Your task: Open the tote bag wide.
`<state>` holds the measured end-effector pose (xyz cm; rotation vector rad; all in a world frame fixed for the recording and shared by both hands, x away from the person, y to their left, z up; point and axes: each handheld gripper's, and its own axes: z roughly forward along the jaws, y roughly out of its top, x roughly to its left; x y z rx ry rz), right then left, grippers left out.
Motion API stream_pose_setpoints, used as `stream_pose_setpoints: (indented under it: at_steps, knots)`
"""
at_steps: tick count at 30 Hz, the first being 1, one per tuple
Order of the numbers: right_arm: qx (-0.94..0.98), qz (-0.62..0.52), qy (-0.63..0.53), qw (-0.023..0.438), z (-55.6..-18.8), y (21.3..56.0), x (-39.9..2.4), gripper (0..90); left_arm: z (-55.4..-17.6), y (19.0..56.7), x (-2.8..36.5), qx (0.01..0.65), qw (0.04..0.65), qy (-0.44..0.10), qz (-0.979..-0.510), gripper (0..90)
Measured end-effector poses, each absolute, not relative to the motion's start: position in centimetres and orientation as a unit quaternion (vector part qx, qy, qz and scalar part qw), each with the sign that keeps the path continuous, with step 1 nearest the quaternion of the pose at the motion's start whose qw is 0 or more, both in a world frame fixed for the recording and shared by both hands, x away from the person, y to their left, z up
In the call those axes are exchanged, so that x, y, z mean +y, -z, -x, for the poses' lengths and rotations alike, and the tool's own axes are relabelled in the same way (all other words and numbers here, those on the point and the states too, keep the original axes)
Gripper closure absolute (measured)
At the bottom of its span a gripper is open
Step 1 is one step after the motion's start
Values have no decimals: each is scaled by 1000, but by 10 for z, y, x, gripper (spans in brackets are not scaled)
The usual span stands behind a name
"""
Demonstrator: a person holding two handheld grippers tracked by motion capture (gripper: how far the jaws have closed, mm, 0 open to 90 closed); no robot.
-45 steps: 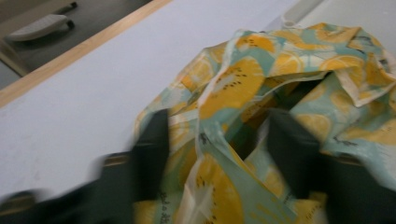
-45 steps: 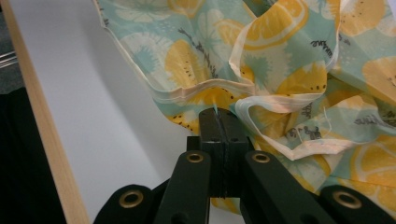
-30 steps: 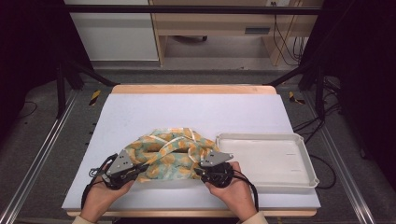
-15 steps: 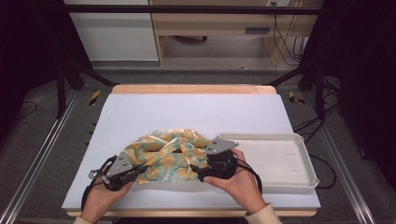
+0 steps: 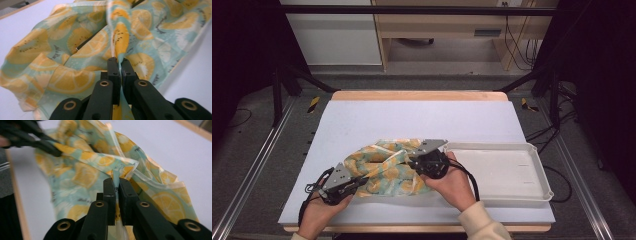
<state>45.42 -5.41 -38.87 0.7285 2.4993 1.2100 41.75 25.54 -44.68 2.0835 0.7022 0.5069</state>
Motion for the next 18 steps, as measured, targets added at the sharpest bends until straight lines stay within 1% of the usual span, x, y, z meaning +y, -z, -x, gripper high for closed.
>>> stream_pose_setpoints:
  at_steps: [1,2,3,4,5,6,7,9,13,14,17,18]
  knots:
    - [863,-243,-422,135,-447,388,-59,865,-418,447,256,286,428,-209,-831,886]
    - [864,-227,-429,135,-431,388,-69,875,-419,447,258,289,422,-223,-830,888]
    - [864,-227,-429,135,-431,388,-69,875,-419,447,258,289,422,-223,-830,889]
    - [864,-215,-437,132,-415,390,-80,884,-419,446,260,301,424,-231,-822,890]
    - [865,-210,-436,131,-408,392,-85,888,-419,446,260,301,424,-231,-822,890]
    - [868,-203,-435,128,-402,395,-89,889,-419,446,263,309,425,-243,-815,891]
    - [868,-203,-435,128,-402,395,-89,889,-419,446,263,309,425,-243,-815,891]
    - [875,-198,-425,125,-390,407,-97,892,-418,447,265,314,433,-243,-810,889]
    - [880,-205,-411,124,-388,421,-99,893,-413,450,264,307,421,-238,-820,878]
    - [882,-212,-400,128,-390,428,-98,890,-409,451,266,305,419,-233,-823,866]
    - [886,-214,-393,123,-391,432,-96,864,-404,451,270,301,421,-229,-824,781]
    - [888,-209,-389,124,-391,433,-94,794,-398,452,274,296,426,-227,-824,748]
